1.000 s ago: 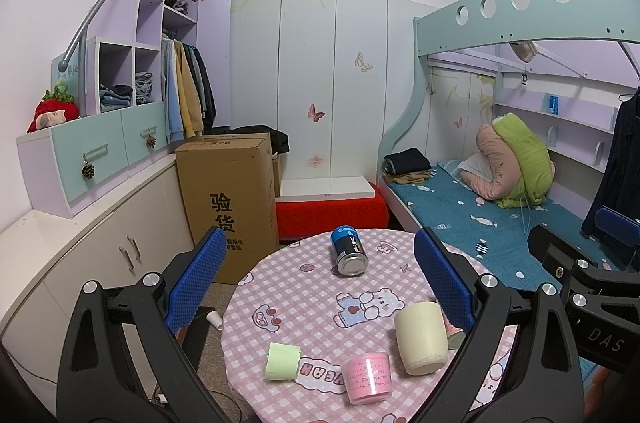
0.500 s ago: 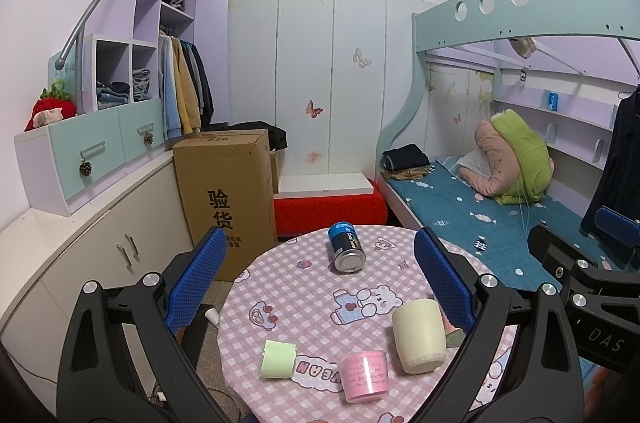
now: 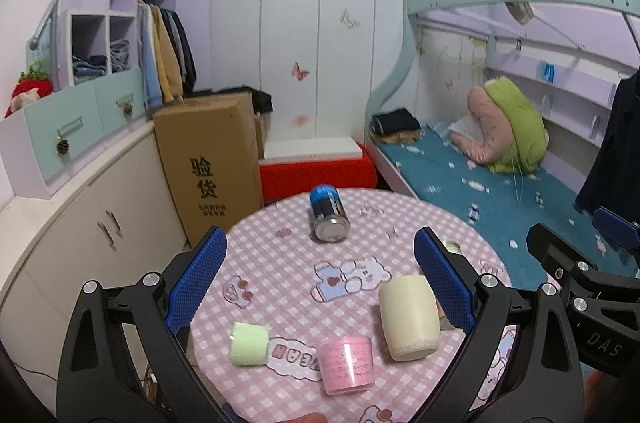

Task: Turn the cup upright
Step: 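Move the left gripper to the pale green mug lying on its side and grasp it, then lift the pale green mug with the left gripper toward the right gripper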

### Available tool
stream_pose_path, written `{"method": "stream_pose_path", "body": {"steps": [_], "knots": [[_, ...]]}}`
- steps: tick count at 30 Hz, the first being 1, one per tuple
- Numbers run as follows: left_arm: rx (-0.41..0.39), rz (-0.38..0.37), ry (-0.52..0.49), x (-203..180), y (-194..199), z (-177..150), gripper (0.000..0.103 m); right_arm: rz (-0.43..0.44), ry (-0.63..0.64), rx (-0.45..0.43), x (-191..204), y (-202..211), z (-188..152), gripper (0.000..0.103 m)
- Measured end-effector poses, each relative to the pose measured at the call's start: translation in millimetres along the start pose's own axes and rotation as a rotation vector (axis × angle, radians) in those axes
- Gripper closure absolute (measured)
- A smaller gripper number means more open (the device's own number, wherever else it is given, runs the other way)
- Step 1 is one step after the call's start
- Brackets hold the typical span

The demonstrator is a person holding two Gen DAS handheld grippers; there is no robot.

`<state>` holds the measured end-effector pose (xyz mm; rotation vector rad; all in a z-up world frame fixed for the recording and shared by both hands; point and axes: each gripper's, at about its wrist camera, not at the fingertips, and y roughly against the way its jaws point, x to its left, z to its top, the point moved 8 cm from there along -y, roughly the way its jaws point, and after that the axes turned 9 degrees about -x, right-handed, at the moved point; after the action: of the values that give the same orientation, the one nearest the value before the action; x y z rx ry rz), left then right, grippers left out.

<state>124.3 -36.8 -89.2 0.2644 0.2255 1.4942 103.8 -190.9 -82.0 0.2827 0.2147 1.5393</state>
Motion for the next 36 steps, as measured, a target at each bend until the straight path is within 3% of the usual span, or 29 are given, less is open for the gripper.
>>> {"method": "stream_pose_path", "body": {"steps": [5,10,16,24,36], "knots": [[0.139,-0.051,0.027,-17.4,-43.6,-27.8,0.008,-0.029,-0.013,0.079,-20.5,-32.5,-23.8,0.008],[0.333,-0.122,0.071,-40.9,-92.5,-69.3,0.008,-0.068,-0.025,0.161,-45.0,-62.6,-49.7,0.008],[0.473,-0.154,0.086,-71.3,-131.4,-113.4,0.008,-0.113,-0.036,0.233,-75.3,-85.1,-78.8,0.008],[0.564,-0.141,0.034,-90.5,-152.6,-147.4,0.008,-0.129,-0.072,0.273,-102.3,-100.6,-96.9,0.008],[0.626,-0.246,0.103,-103.7,-166.1,-162.1,0.009,-0.113,-0.093,0.279,-105.3,-113.4,-100.0,0.008]]}}
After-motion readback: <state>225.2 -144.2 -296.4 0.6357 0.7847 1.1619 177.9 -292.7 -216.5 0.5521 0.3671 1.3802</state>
